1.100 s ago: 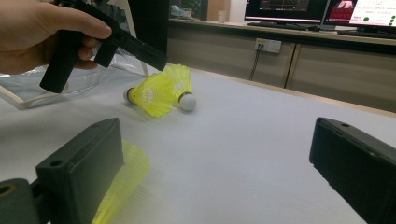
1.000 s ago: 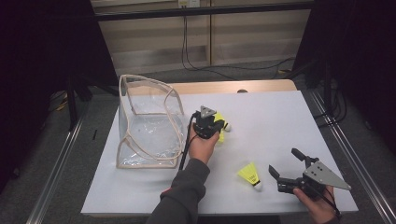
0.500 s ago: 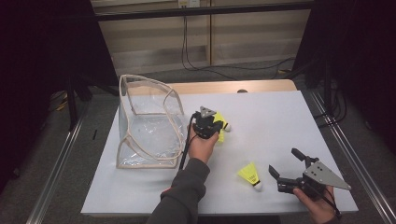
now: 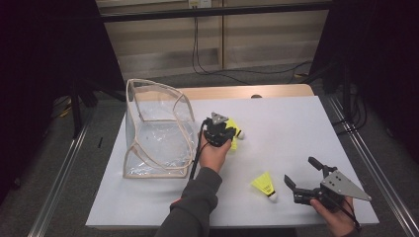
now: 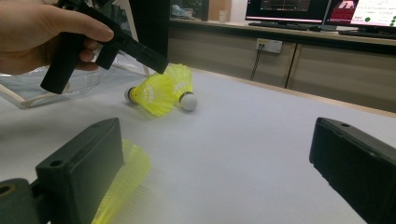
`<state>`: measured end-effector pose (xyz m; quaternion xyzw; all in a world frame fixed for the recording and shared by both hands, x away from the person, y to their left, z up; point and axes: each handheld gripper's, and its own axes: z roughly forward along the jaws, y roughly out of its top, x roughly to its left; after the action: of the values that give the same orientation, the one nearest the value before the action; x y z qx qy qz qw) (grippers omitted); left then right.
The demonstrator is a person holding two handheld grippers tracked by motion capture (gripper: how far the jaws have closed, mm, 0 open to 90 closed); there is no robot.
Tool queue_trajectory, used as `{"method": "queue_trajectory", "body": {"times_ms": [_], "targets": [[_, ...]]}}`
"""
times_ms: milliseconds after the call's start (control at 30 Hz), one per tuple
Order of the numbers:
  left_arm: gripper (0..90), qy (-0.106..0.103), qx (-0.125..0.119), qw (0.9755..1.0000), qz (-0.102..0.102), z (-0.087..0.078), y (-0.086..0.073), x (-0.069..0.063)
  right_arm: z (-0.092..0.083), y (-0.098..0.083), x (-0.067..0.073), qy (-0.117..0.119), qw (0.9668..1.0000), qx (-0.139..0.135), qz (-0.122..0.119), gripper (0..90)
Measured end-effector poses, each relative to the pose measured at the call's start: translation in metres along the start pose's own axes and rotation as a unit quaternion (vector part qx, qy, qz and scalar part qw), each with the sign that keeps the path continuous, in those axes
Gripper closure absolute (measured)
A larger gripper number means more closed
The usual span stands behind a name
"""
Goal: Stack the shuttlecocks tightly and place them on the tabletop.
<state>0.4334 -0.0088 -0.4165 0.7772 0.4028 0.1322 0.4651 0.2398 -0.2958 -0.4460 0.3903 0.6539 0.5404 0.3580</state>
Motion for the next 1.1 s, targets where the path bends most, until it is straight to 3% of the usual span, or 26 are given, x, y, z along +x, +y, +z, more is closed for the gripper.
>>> {"method": "queue_trajectory", "body": {"times_ms": [433, 667, 833, 900, 1100], "targets": [[72.4, 0.000, -0.008, 1.0000, 0.001, -0.006, 0.003, -0.001, 0.000, 0.000, 0.001, 0.002, 1.0000, 0.000, 0.000, 2.3], [62.2, -0.007, -0.004, 1.0000, -0.003, -0.009, 0.003, -0.002, 0.001, 0.000, 0.002, 0.005, 1.0000, 0.002, 0.001, 2.3], [58.3, -0.028, -0.001, 0.9996, -0.007, -0.013, 0.004, -0.005, 0.001, 0.000, 0.002, 0.004, 1.0000, 0.003, 0.002, 2.3], [50.9, -0.041, -0.001, 0.9991, -0.010, -0.016, 0.004, -0.007, 0.001, 0.000, 0.002, 0.003, 1.0000, 0.003, 0.001, 2.3], [40.3, -0.056, 0.003, 0.9984, -0.013, -0.020, 0.002, -0.011, 0.001, 0.000, 0.002, 0.003, 1.0000, 0.003, 0.000, 2.3]]}}
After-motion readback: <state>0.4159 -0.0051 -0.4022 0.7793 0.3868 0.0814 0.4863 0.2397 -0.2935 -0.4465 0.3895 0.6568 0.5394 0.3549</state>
